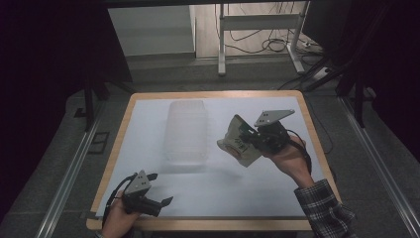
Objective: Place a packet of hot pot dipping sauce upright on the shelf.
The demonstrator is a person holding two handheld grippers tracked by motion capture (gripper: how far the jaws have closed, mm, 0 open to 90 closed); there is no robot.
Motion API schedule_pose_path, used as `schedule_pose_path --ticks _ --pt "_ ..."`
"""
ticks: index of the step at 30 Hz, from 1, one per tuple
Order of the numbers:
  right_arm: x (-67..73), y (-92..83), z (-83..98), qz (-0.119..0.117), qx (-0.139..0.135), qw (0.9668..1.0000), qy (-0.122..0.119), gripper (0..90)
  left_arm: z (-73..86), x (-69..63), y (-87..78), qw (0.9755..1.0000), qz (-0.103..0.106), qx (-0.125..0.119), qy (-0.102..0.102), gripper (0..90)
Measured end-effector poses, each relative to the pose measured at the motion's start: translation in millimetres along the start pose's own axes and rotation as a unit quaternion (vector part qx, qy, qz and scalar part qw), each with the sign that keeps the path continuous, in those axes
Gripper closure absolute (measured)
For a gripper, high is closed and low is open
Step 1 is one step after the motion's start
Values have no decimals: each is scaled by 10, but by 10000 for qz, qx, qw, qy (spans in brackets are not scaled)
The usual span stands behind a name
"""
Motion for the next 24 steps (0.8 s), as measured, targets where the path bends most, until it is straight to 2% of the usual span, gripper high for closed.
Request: schedule_pose_path --ticks 11,24 --pt "-24 212 -169 -135 35 9997 -195 892 4 -1 1 10000 8 24 12 32" --pt "-10 499 -338 -387 210 9978 -489 893 5 -2 0 10000 8 31 11 31"
Point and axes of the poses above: each handheld gripper's, and its own axes: y roughly forward along the jaws, z roughly out of its underside, x roughly to its left, the point moved 6 cm from there along y, roughly forward along the jaws, and after that the axes turned 1 degree about y, right-handed, at the moved point
